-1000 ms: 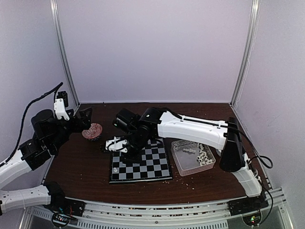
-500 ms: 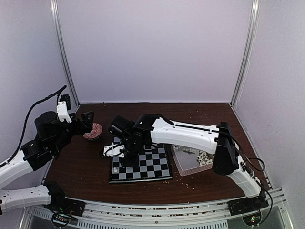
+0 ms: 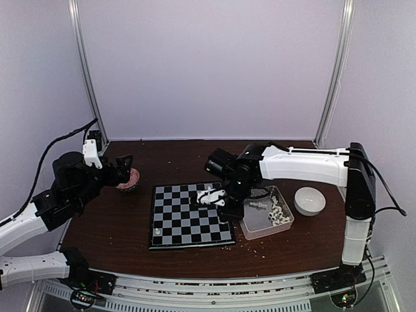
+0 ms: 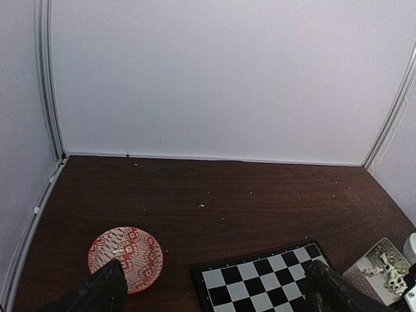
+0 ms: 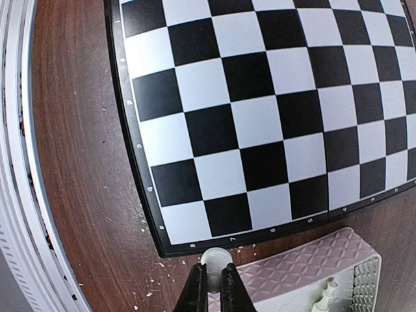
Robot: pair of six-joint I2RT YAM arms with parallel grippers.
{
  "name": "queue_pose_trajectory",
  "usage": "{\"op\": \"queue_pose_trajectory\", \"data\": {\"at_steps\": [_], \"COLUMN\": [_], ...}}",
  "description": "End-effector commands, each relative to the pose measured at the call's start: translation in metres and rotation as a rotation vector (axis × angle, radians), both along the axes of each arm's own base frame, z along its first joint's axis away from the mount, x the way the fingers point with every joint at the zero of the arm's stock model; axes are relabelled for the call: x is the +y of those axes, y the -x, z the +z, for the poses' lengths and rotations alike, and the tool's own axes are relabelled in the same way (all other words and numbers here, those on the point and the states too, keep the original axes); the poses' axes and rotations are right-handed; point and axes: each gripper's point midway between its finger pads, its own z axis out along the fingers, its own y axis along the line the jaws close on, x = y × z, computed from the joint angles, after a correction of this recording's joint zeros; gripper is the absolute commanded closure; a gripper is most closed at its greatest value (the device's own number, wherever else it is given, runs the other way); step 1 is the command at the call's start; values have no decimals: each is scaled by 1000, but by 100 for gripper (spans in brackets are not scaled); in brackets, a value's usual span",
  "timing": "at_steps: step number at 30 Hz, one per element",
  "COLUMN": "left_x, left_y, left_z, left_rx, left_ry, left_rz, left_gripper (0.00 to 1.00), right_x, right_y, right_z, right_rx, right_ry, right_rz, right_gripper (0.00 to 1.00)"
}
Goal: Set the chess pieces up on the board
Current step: Place the chess piece on the chessboard.
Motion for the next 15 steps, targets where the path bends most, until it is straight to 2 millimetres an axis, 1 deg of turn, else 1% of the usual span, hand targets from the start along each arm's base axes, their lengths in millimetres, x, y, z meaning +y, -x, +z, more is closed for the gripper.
{"op": "queue_pose_trajectory", "data": {"at_steps": [1, 5, 7, 15], "left_x": [-9, -11, -12, -11], "left_y": [-4, -6, -6, -5], "left_z": [9, 7, 7, 12], "left_rx": [-25, -7, -7, -19], "left_ry": [22, 6, 2, 0], "left_rz": [-39, -40, -44, -45], "left_gripper": [2, 2, 2, 2], "right_x": [-6, 2, 5, 1], "right_y": [-10, -11, -11, -12], "right_z": [-1, -6, -11, -32], "right_rx": [13, 44, 63, 71], "right_ry": [-37, -44, -27, 24], "right_rz": [-46, -52, -49, -41], "right_gripper": [100, 100, 100, 99]}}
